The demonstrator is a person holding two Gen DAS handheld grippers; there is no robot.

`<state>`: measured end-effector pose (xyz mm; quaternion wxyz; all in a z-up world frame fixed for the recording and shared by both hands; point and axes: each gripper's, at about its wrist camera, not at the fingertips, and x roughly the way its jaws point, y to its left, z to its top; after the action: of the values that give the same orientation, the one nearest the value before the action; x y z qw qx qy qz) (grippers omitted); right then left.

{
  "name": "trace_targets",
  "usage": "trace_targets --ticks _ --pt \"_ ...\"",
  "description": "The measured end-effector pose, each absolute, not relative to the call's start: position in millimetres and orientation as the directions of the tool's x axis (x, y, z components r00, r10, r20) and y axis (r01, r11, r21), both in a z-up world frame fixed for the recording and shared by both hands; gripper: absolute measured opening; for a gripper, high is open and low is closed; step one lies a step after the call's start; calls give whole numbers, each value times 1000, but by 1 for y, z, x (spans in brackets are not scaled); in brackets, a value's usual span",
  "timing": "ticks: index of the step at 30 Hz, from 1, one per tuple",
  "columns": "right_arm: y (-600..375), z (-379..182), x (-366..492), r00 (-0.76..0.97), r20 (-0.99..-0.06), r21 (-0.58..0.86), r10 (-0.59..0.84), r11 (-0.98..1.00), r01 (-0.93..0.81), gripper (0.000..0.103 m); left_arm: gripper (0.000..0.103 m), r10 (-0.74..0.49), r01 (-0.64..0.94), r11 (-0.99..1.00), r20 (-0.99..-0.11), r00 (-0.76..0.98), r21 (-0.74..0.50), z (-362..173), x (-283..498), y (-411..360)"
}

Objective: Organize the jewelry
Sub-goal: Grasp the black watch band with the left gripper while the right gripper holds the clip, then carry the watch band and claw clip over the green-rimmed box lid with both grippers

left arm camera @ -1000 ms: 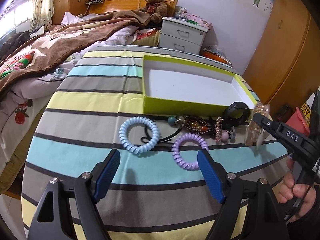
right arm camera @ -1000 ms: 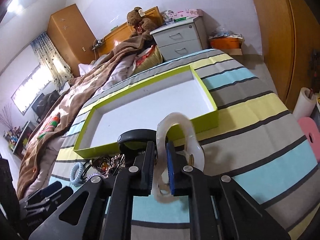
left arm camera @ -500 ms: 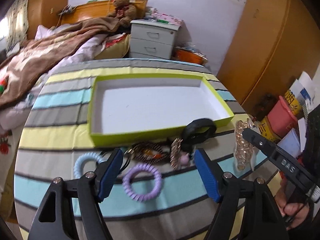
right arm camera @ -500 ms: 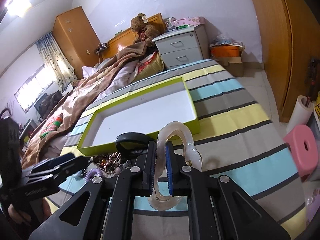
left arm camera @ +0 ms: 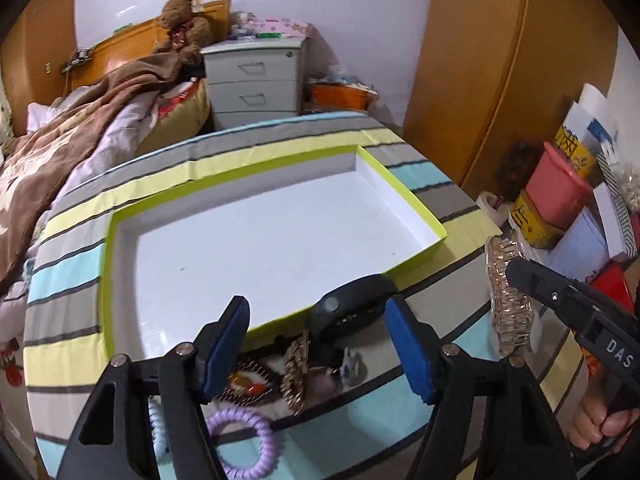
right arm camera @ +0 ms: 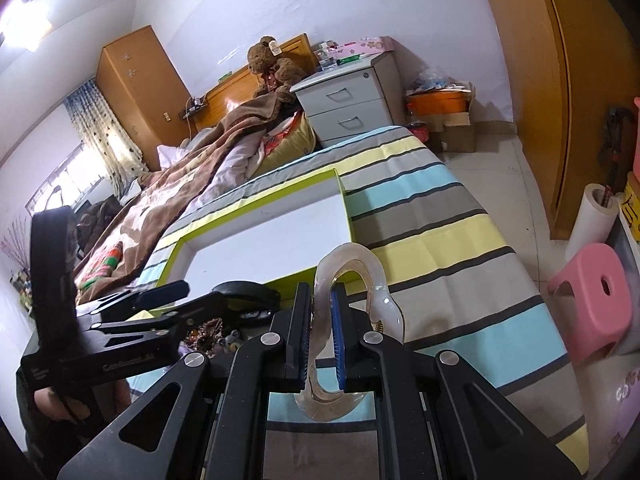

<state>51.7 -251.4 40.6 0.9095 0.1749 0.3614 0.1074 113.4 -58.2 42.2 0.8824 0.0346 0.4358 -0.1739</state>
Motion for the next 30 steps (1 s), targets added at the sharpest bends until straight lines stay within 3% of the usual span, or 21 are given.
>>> trace_targets --ticks 4,6,10,12,15,30 --pt "-254 39 53 713 -622 403 323 913 -62 10 69 -289 361 928 -787 545 -90 38 117 -68" --pt "-256 39 54 712 -622 406 325 912 -62 10 59 -296 380 921 -795 529 -89 36 118 -72" --pt "-256 39 54 712 -622 406 325 912 -61 10 49 -302 410 909 -797 523 -76 37 117 -80" --pt "-257 39 54 713 -622 407 324 912 -60 10 38 -306 426 902 -801 515 -71 38 116 -84" --pt "-258 38 55 713 -622 409 323 911 -56 10 32 -310 438 896 -806 505 -70 37 117 -88" --pt "-261 38 52 721 -613 412 323 909 -57 10 16 -362 469 876 -799 480 -114 40 112 -97"
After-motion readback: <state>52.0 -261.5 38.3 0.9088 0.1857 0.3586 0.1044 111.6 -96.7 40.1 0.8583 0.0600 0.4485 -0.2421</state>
